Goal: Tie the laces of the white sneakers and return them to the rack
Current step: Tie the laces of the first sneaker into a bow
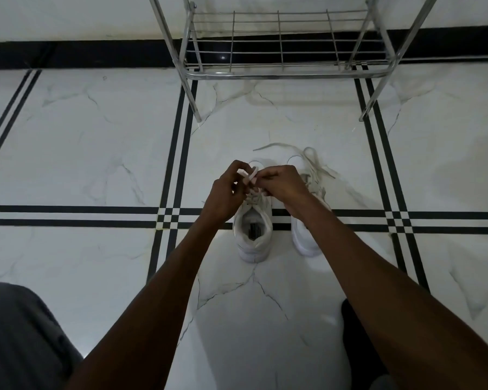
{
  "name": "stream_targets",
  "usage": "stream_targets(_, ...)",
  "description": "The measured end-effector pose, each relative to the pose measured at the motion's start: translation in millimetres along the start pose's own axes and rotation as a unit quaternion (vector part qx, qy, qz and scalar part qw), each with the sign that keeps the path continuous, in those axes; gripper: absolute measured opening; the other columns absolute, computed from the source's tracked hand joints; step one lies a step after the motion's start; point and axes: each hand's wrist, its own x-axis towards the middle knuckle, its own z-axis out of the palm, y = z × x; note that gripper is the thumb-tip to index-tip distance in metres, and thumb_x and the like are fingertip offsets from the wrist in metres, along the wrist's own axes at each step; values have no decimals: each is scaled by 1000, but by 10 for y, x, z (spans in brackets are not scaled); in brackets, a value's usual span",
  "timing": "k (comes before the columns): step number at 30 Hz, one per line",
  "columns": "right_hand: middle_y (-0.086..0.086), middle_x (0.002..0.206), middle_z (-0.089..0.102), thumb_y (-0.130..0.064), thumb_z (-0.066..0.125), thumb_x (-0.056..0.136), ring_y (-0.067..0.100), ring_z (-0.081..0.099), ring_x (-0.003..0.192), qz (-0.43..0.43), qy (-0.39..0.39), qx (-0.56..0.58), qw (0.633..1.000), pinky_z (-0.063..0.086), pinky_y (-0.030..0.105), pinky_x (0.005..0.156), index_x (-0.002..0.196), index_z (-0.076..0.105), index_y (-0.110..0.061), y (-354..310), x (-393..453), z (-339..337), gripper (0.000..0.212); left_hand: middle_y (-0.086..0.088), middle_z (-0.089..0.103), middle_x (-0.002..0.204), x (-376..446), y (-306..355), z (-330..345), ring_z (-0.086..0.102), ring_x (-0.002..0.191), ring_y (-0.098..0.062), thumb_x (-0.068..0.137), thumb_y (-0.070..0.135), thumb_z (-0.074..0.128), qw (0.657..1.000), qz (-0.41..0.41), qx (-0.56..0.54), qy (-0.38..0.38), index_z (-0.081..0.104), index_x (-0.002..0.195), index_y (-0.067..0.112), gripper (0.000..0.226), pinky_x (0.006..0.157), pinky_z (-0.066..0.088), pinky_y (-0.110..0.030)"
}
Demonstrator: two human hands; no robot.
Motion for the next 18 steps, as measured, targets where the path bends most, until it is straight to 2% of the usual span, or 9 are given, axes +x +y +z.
stream_targets(2, 22, 97, 76, -7, 72, 89, 21, 70, 84, -9, -69, 42, 997, 60, 27, 77, 105, 77, -1, 4, -28, -33, 18, -7, 74, 88, 13, 1, -16, 70, 69, -15, 100, 5, 54, 1000, -11, 2, 5, 50, 117, 11, 19, 61, 53, -22)
stream_targets(4, 21, 99, 76, -10, 74, 89, 20, 72, 88, -12, -107, 72, 992, 59, 24, 80, 108, 76, 1, -24, -64, -50, 22, -8, 75, 87, 25, -3, -24, 69, 68, -18, 96, 0, 54, 1000, -17, 3, 9, 45, 120, 11, 28, 59, 52, -21)
stream_targets(8, 5, 79, 78, -28, 80, 83, 14, 70, 74, 2, 6, 56, 998, 55, 27, 67, 93, 79, -9, -37, -41, 48, 22, -9, 77, 94, 15, -4, -11, 71, 72, -10, 97, 7, 61, 998, -50, -30, 2, 38, 131, 9, 41, 64, 54, -16)
stream_targets(10, 1, 80, 76, -24, 77, 86, 12, 68, 74, 16, 12, 75, 997, 53, 26, 66, 98, 79, -10, -8, -25, 81, 18, -16, 77, 97, 10, -24, -39, 69, 66, -2, 98, 11, 62, 993, -97, -70, 7, 35, 135, 10, 46, 59, 51, -13)
stream_targets(12, 2, 90, 76, -19, 73, 90, 10, 68, 77, -3, -8, 67, 998, 52, 23, 67, 106, 77, -8, 35, -33, 52, 20, -21, 74, 104, 2, -28, -83, 64, 56, 4, 99, 9, 62, 983, -150, -101, 7, 33, 138, 9, 48, 51, 47, -12)
stream_targets(14, 1, 95, 78, -17, 73, 90, 3, 69, 77, -60, -39, -29, 997, 52, 17, 66, 106, 78, -10, 32, -61, -27, 19, -22, 72, 108, -9, -32, -102, 62, 52, 4, 98, 2, 60, 976, -180, -119, 4, 34, 138, 7, 48, 47, 46, -12)
stream_targets(15, -1, 94, 78, -18, 74, 88, 1, 69, 74, -90, -58, -103, 989, 52, 15, 66, 103, 79, -11, 8, -67, -61, 17, -20, 71, 107, -12, -36, -105, 63, 55, 2, 97, -1, 60, 975, -185, -122, 7, 35, 136, 7, 47, 49, 49, -14)
stream_targets(16, -4, 93, 76, -18, 75, 87, 0, 67, 72, -114, -76, -179, 974, 50, 14, 67, 100, 80, -12, -30, -70, -90, 16, -19, 73, 107, -4, -56, -101, 67, 64, -2, 96, -2, 60, 975, -185, -119, 12, 36, 135, 7, 47, 57, 53, -20)
stream_targets(18, -7, 91, 70, -15, 77, 85, 3, 60, 76, -144, -90, -297, 940, 42, 8, 66, 99, 81, -11, -104, -63, -115, 15, -17, 76, 105, 13, -94, -83, 74, 88, -20, 95, 1, 63, 977, -178, -119, 20, 39, 135, 9, 47, 78, 59, -32)
